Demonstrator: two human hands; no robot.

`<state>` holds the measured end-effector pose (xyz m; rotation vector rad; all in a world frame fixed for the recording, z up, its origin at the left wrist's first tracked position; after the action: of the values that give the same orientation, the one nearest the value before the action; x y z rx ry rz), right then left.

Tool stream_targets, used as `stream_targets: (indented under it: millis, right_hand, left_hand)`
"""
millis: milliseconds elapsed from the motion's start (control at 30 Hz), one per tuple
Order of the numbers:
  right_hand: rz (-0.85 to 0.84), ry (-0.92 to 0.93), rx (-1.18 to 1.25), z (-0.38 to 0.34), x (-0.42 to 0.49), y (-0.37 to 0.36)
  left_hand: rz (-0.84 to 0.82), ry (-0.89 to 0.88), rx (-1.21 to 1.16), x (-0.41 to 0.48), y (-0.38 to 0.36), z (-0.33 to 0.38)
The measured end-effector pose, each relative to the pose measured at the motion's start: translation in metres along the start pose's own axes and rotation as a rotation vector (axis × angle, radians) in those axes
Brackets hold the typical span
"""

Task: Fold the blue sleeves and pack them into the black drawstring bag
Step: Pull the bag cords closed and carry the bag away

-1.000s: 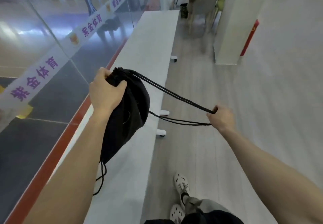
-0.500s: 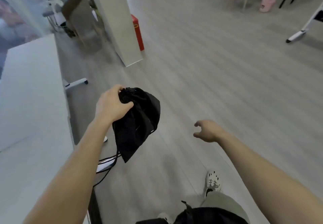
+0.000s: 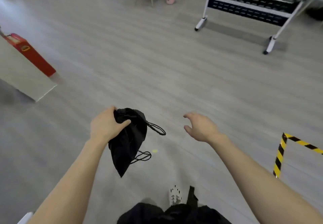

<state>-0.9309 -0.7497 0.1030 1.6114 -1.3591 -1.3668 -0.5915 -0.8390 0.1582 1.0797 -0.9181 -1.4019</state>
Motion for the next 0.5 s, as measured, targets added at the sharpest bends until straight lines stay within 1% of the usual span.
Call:
stream_targets:
  millis: [133, 333, 500]
  right_hand:
    - [0.072, -0.031, 0.024, 0.048, 0.053, 0.055]
    - [0.166, -0.097, 0.039, 0.126, 0.162, 0.117]
    - [0.249, -0.122, -0.063, 0.198, 0.266, 0.172]
  left_hand:
    - [0.029, -0.108, 0.039, 0.074, -0.004, 0.088]
    - [0.042, -0.255, -0.011, 0.207, -0.029, 0.213]
    - [-0.007, -0.361, -0.061, 0.331, -0.056, 0.322]
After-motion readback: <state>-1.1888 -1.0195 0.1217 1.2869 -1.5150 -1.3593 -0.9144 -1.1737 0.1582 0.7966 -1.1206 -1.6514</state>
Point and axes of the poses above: each hand's wrist, its own x-axis towards the middle knuckle, its own y-axis out of the back of the hand, z = x × y, the point moved 10 cm from there along x, towards the middle knuckle, and after that the axes turned 4 degrees about z, right-handed, at the moved point
